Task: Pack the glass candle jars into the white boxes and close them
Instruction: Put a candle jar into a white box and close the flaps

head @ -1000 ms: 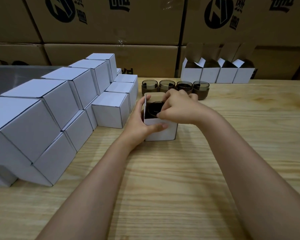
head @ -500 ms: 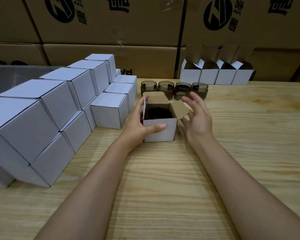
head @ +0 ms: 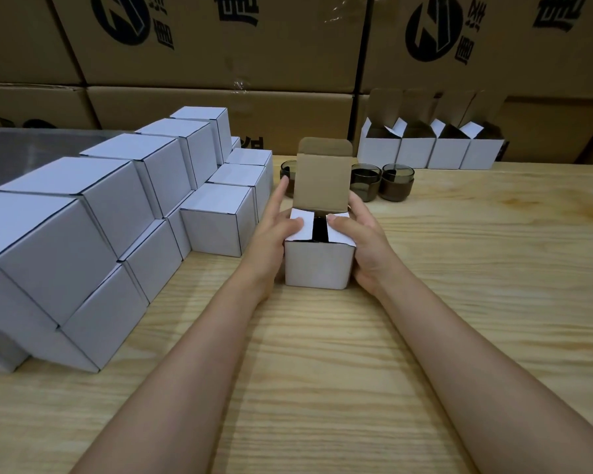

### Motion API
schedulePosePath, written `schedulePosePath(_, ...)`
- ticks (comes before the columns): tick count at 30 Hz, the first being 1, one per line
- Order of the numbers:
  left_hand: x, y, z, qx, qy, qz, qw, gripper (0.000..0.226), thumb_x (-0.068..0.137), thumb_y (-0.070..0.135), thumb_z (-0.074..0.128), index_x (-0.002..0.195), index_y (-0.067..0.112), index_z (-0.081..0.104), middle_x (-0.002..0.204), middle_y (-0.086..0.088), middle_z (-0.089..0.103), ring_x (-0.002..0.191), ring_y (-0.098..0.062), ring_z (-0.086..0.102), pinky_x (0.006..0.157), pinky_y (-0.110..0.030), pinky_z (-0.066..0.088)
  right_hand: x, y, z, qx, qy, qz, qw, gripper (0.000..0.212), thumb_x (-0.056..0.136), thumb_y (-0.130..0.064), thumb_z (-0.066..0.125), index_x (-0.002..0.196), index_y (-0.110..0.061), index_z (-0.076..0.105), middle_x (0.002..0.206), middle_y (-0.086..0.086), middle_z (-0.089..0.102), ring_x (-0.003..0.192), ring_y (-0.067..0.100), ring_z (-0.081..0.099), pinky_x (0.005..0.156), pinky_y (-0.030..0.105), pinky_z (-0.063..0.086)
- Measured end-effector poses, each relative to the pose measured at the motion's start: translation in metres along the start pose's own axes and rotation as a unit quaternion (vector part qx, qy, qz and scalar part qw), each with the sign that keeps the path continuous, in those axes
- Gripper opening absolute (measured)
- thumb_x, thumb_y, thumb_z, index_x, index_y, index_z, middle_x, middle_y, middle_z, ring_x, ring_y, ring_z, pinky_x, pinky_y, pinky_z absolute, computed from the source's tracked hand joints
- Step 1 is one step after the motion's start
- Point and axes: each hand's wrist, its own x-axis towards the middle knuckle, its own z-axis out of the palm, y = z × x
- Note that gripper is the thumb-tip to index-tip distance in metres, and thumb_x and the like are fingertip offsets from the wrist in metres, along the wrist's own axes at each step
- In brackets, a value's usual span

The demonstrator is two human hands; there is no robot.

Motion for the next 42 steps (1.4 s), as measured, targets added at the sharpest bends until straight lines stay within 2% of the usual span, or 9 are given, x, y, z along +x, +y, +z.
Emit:
schedulePosePath(4,0.001,0.005,0.008,-0.015,0.062,-0.018,0.998,0.058,0.090,0.000,0.044,0.141,0.028,0.041,0.118,-0.012,0.064,0.107,-0.025,0.062,0.090,-0.036,0.049,0.000,-0.001,0.001,-0.001,-0.002,-0.030,1.000,0.041,0.083,-0.002,0.055,0.117,-0.026,0.056,0.105,0.004,0.067,0.097,0.023,0.064,0.083,0.038,0.053)
schedulePosePath(9,0.000,0.003,0.013,-0.012,0.092,-0.007,0.996,0.035,0.093,0.005,0.047,0.107,0.033,0.063,0.114,-0.005,0.065,0.114,-0.027,0.057,0.098,-0.043,0.044,-0.005,0.001,0.002,-0.035,0.003,-0.056,0.998,0.017,0.087,-0.014,0.062,0.104,-0.017,0.060,0.106,0.011,0.063,0.101,0.030,0.058,0.090,0.048,0.047)
schedulePosePath(13,-0.002,0.003,0.013,-0.017,0.093,0.013,0.995,0.033,0.096,0.007,0.046,0.099,0.032,0.066,0.099,0.005,0.069,0.101,-0.015,0.063,0.086,-0.030,0.052,-0.009,-0.002,0.007,-0.058,-0.014,-0.054,0.997,0.068,0.057,-0.068,0.075,0.098,-0.017,0.056,0.102,0.007,0.057,0.099,0.026,0.054,0.085,0.042,0.045)
schedulePosePath(15,-0.002,0.004,0.013,-0.021,0.096,0.014,0.995,0.030,0.096,0.008,0.046,0.098,0.031,0.066,0.095,0.008,0.068,0.089,-0.007,0.064,0.070,-0.019,0.051,-0.010,-0.002,0.009,-0.049,-0.029,-0.058,0.997,0.078,0.050,-0.076,0.073,0.097,-0.016,0.055,0.103,0.008,0.057,0.101,0.027,0.052,0.089,0.047,0.042)
schedulePosePath(21,-0.005,0.005,0.014,-0.019,0.123,-0.002,0.992,0.029,0.097,0.016,0.045,0.094,0.036,0.065,0.099,0.001,0.066,0.084,-0.009,0.064,0.063,-0.020,0.052,-0.014,0.003,0.002,-0.092,-0.035,-0.080,0.992,0.040,0.066,-0.039,0.065,0.101,-0.019,0.057,0.099,0.000,0.057,0.094,0.020,0.051,0.077,0.033,0.044)
schedulePosePath(25,-0.006,0.007,0.014,-0.010,0.118,-0.025,0.993,0.033,0.098,0.035,0.039,0.087,0.048,0.068,0.118,-0.010,0.062,0.108,-0.030,0.060,0.083,-0.042,0.052,-0.014,0.005,-0.002,-0.146,-0.013,-0.109,0.983,0.021,0.079,-0.022,0.059,0.100,-0.021,0.060,0.100,-0.008,0.060,0.094,0.013,0.054,0.075,0.029,0.047)
schedulePosePath(28,-0.009,0.012,0.015,-0.049,0.101,-0.053,0.992,0.030,0.079,0.057,0.045,0.090,0.041,0.068,0.121,-0.015,0.060,0.107,-0.033,0.059,0.087,-0.049,0.050,-0.014,0.005,-0.005,-0.190,-0.024,-0.128,0.973,0.023,0.082,-0.014,0.055,0.101,-0.024,0.064,0.108,-0.011,0.061,0.104,0.009,0.055,0.086,0.029,0.048)
schedulePosePath(36,-0.013,0.012,0.012,-0.097,0.043,-0.034,0.994,0.046,0.066,0.058,0.060,0.097,0.025,0.060,0.113,-0.013,0.055,0.100,-0.028,0.054,0.085,-0.047,0.045,-0.016,0.000,-0.008,-0.220,-0.032,-0.119,0.968,0.027,0.079,-0.010,0.055,0.100,-0.023,0.066,0.120,-0.001,0.057,0.110,-0.006,0.052,0.099,0.025,0.041)
schedulePosePath(42,-0.014,0.008,0.011,-0.053,0.022,0.007,0.998,0.050,0.061,0.043,0.070,0.105,0.024,0.057,0.112,-0.012,0.055,0.097,-0.024,0.056,0.078,-0.041,0.048,-0.017,-0.003,-0.010,-0.201,-0.044,-0.103,0.973,0.028,0.080,-0.007,0.056,0.104,-0.017,0.065,0.126,0.008,0.053,0.119,0.009,0.051,0.105,0.048,0.041)
